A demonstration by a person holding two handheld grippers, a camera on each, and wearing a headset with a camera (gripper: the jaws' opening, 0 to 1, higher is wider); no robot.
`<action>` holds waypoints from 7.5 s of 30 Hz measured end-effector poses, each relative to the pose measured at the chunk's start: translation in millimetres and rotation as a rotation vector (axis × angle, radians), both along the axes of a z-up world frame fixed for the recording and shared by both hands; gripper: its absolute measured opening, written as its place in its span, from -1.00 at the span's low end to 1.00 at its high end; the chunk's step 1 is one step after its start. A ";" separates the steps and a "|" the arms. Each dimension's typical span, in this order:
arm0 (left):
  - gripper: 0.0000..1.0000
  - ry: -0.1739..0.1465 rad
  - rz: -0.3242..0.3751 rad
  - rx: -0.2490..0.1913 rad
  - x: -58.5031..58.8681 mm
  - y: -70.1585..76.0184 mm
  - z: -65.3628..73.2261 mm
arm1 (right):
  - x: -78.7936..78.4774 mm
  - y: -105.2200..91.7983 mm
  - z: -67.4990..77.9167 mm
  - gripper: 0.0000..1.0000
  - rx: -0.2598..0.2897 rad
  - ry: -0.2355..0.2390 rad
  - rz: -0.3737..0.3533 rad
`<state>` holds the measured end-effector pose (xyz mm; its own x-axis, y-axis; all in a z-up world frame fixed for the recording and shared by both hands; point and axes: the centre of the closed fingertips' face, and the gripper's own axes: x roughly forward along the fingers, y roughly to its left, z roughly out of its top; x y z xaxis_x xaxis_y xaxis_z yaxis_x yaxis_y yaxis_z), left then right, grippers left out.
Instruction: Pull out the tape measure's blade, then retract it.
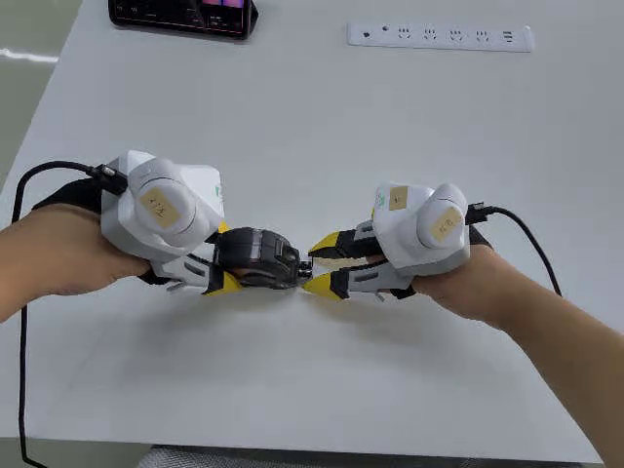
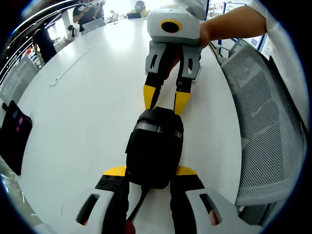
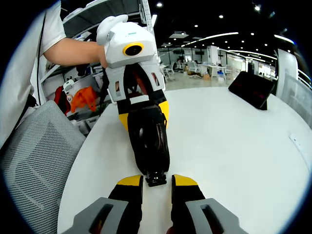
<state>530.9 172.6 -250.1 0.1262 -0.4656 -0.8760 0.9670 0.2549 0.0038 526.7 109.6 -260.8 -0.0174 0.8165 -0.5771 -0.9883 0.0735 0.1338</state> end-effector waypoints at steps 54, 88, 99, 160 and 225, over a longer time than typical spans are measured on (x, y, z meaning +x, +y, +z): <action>-0.47 0.007 -0.015 -0.013 0.7 -0.6 0.3 | -1.0 4.7 -2.5 -0.81 -0.011 -0.069 0.057; -0.47 0.004 -0.029 0.000 0.4 1.4 -0.1 | -0.3 -19.4 -1.2 -0.82 -0.044 -0.084 0.043; -0.47 0.007 -0.031 0.013 0.1 2.2 -0.2 | -0.4 -31.3 -0.5 -0.82 -0.057 -0.091 0.042; -0.47 0.001 -0.029 0.038 -0.2 0.7 -0.2 | 2.5 -102.3 -0.9 -0.83 -0.149 -0.112 0.012; -0.47 0.004 -0.027 0.049 -1.7 0.3 -1.8 | 1.7 -180.2 0.3 -0.84 -0.293 -0.121 -0.028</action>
<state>529.2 173.0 -251.9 0.1101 -0.4257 -0.8982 0.9736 0.2280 0.0113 528.5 -70.6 -260.5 0.0861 0.6147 -0.7840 -0.9927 0.1194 -0.0154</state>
